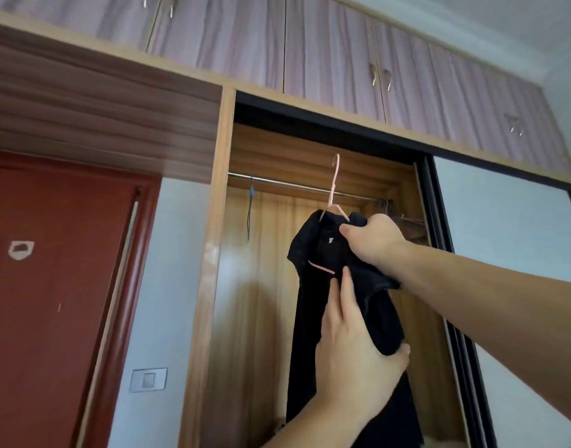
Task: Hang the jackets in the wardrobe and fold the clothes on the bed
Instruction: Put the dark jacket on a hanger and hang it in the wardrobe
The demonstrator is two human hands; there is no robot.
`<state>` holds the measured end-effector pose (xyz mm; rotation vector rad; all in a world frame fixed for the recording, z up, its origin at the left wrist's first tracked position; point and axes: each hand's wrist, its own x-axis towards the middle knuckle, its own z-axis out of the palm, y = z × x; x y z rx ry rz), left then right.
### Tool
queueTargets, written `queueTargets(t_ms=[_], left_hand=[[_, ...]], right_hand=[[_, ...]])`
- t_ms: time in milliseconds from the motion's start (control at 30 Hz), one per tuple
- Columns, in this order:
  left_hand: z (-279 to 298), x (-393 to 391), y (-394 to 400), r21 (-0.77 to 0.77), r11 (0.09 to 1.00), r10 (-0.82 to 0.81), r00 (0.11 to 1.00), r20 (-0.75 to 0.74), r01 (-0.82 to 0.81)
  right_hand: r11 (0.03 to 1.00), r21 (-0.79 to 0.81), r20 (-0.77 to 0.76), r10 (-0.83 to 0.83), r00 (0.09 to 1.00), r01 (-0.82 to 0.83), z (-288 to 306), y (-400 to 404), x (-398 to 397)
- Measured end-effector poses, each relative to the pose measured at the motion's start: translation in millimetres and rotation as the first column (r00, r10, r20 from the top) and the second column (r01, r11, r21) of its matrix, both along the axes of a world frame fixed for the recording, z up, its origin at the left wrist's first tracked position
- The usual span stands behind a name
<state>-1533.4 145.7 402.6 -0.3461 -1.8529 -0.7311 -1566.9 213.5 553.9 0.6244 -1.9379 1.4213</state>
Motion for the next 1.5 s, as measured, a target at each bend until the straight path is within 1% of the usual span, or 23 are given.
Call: queueTargets(t_ms=[67,200,267,400,600,867,1100,1267,1400,1500], left_hand=[[14.2,-26.5,-19.6,-0.025,0.998,0.052,0.996,-0.077,-0.054],[36.7,-70.7,-46.6,-0.097,0.983,0.144,0.982,-0.119,-0.156],[44.3,-90.0,-56.0,-0.112,0.974,0.182,0.976,-0.123,-0.195],[52.3,-133.5,-72.0,-0.09,0.964,0.246,0.967,-0.071,-0.251],[72.5,-204.3,-86.8,-0.152,0.926,0.338,0.938,-0.081,-0.347],[105.5,-299.4,-91.5,-0.207,0.848,0.475,0.873,-0.109,-0.487],[126.0,-359.3,-111.0,-0.238,0.824,0.496,0.858,-0.131,-0.513],[135.5,-393.4,-125.3,-0.269,0.835,0.463,0.877,-0.129,-0.48],[145.2,-423.1,-130.1,-0.283,0.839,0.446,0.885,-0.133,-0.465],[150.8,-443.4,-131.4,-0.291,0.83,0.458,0.879,-0.13,-0.476]], right_hand=[[1.0,-0.022,-0.027,-0.003,1.0,0.002,15.6,-14.9,-14.8],[0.998,-0.039,-0.105,-0.043,0.994,0.039,39.1,-32.4,-46.9],[0.997,-0.06,-0.123,-0.057,0.991,0.05,47.6,-38.5,-65.4],[0.996,-0.077,-0.159,-0.067,0.985,0.055,59.1,-51.5,-109.9],[0.993,-0.117,-0.18,-0.01,0.984,-0.011,76.4,-56.8,-193.6],[0.986,-0.109,-0.195,0.101,0.976,-0.123,105.8,-58.6,-306.3],[0.985,-0.099,-0.186,0.122,0.975,-0.142,125.9,-75.8,-366.1],[0.99,-0.107,-0.19,0.065,0.98,-0.086,133.7,-82.2,-396.4],[0.995,-0.098,-0.177,-0.012,0.984,-0.005,140.7,-83.4,-424.4],[0.997,-0.081,-0.163,-0.024,0.986,0.011,145.1,-84.7,-445.7]])
